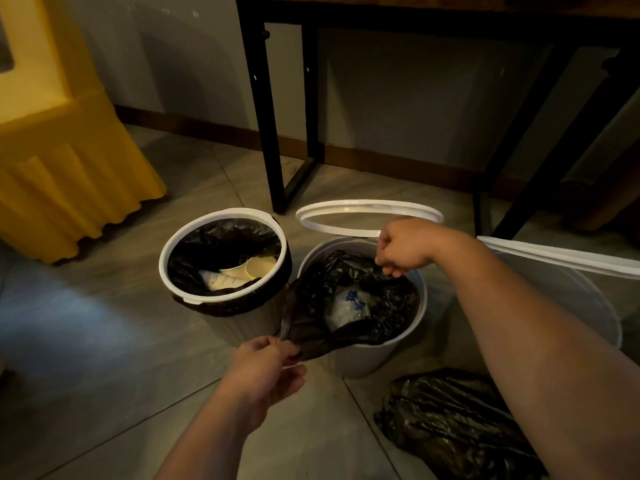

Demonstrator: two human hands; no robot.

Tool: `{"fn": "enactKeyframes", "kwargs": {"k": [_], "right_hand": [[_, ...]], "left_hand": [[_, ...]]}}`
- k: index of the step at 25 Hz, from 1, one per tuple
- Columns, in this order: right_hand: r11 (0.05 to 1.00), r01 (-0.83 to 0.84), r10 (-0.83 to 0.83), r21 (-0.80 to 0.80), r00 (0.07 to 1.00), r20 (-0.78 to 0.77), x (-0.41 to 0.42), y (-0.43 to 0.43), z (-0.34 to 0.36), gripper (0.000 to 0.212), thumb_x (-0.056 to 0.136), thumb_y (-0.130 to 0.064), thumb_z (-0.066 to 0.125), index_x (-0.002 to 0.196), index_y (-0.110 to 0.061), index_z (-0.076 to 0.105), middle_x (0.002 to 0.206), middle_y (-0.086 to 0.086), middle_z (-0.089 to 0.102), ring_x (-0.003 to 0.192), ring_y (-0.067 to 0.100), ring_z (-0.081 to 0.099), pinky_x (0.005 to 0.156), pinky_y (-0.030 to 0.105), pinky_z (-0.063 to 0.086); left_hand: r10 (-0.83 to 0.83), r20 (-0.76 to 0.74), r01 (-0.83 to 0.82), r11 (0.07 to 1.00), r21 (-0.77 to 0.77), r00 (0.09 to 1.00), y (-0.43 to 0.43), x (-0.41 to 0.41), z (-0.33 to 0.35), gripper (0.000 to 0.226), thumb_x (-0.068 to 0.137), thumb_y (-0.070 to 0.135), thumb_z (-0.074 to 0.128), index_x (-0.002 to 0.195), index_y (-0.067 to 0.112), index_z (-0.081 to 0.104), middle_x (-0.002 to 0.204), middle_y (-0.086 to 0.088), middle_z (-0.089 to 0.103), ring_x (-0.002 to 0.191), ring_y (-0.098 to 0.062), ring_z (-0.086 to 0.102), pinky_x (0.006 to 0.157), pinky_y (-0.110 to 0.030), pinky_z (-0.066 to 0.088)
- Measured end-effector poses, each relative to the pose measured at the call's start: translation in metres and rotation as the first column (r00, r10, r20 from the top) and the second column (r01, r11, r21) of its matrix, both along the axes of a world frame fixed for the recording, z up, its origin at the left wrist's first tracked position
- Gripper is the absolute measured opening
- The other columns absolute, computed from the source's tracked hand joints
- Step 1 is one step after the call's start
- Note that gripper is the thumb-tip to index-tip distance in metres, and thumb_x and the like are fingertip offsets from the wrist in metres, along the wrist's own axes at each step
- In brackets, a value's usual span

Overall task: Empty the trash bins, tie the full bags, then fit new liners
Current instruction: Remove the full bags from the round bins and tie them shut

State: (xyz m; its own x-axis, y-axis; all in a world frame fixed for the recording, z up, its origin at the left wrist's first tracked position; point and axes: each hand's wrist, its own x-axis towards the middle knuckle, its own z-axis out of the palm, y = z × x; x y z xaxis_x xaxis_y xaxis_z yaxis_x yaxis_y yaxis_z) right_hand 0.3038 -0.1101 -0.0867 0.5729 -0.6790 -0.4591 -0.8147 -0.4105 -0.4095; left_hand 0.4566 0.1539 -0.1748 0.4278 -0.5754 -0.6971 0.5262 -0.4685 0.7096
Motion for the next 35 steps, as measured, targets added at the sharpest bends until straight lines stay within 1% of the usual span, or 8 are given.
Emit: {"fn": "enactKeyframes", "kwargs": {"k": [5,12,17,20,24,27,31,35], "right_hand": [[0.999,0.026,-0.026,-0.022,0.999,-0.024,0.006,0.014,0.016,0.022,0.099,-0.001,0.059,0.115,-0.014,0.067,0.068,-0.001,0.078,0.058,0.012,0.075,0.046,0.019,0.053],[0.996,0.067,-0.065,-0.051,0.997,0.037,-0.002,0.024,0.018,0.028,0.096,0.000,0.062,0.113,-0.020,0.070,0.092,0.007,0.077,0.063,0.014,0.078,0.060,0.032,0.062],[0.993,0.085,-0.072,-0.079,0.984,0.161,-0.008,0.034,0.010,0.026,0.095,-0.004,0.062,0.107,-0.024,0.074,0.082,0.003,0.076,0.058,0.007,0.074,0.050,0.022,0.053],[0.995,0.095,-0.085,-0.027,0.966,0.244,-0.010,0.039,0.015,0.024,0.095,-0.008,0.065,0.107,-0.026,0.074,0.081,0.001,0.078,0.065,0.014,0.077,0.056,0.027,0.058],[0.985,0.155,-0.172,0.076,0.898,0.405,-0.015,0.041,0.027,0.021,0.093,-0.008,0.068,0.101,-0.026,0.074,0.078,-0.001,0.079,0.083,0.031,0.078,0.071,0.046,0.068],[0.968,0.131,-0.225,0.213,0.825,0.519,-0.018,0.044,0.036,0.019,0.094,-0.009,0.068,0.104,-0.024,0.075,0.084,0.002,0.079,0.067,0.023,0.074,0.063,0.041,0.066],[0.907,0.040,-0.330,0.419,0.687,0.648,-0.013,0.056,0.050,0.020,0.091,-0.002,0.073,0.106,-0.016,0.076,0.087,0.012,0.077,0.074,0.024,0.075,0.065,0.043,0.064],[0.919,-0.048,-0.269,0.390,0.648,0.713,-0.013,0.064,0.066,0.022,0.095,-0.001,0.068,0.108,-0.017,0.077,0.108,0.010,0.079,0.104,0.029,0.076,0.074,0.046,0.066]], "left_hand": [[0.067,0.001,-0.066,0.984,-0.165,0.998,-0.008,-0.007,0.010,0.017,0.092,-0.006,0.070,0.093,0.010,0.064,0.084,-0.010,0.077,0.081,-0.023,0.075,0.068,-0.033,0.061],[0.318,-0.164,-0.344,0.923,-0.172,0.934,-0.008,-0.022,0.015,0.015,0.099,0.005,0.068,0.109,0.014,0.073,0.100,-0.009,0.077,0.088,-0.020,0.073,0.069,-0.032,0.060],[0.313,-0.125,-0.328,0.937,-0.123,0.941,-0.004,-0.024,0.019,0.009,0.101,0.009,0.067,0.106,0.015,0.072,0.091,-0.006,0.082,0.089,-0.019,0.074,0.074,-0.033,0.057],[0.261,-0.066,-0.266,0.958,-0.104,0.963,-0.006,-0.024,0.025,0.007,0.100,0.012,0.067,0.102,0.016,0.072,0.086,-0.003,0.081,0.080,-0.014,0.070,0.074,-0.032,0.053],[0.180,0.030,-0.171,0.967,-0.187,0.983,-0.018,-0.026,0.044,0.007,0.098,0.011,0.069,0.095,0.018,0.070,0.090,-0.005,0.077,0.082,-0.018,0.068,0.074,-0.034,0.051],[0.166,-0.034,-0.169,0.947,-0.273,0.986,-0.030,-0.029,0.070,0.002,0.098,0.018,0.069,0.098,0.019,0.071,0.084,-0.002,0.076,0.088,-0.020,0.074,0.082,-0.035,0.053],[0.079,-0.144,-0.127,0.921,-0.368,0.986,-0.051,-0.036,0.110,0.043,0.098,0.053,0.062,0.116,0.015,0.069,0.089,-0.004,0.079,0.086,-0.023,0.080,0.087,-0.039,0.054],[0.017,-0.122,-0.065,0.911,-0.408,0.992,-0.065,-0.040,0.139,0.061,0.096,0.067,0.055,0.129,0.017,0.065,0.113,-0.016,0.080,0.111,-0.033,0.075,0.106,-0.047,0.051]]}}
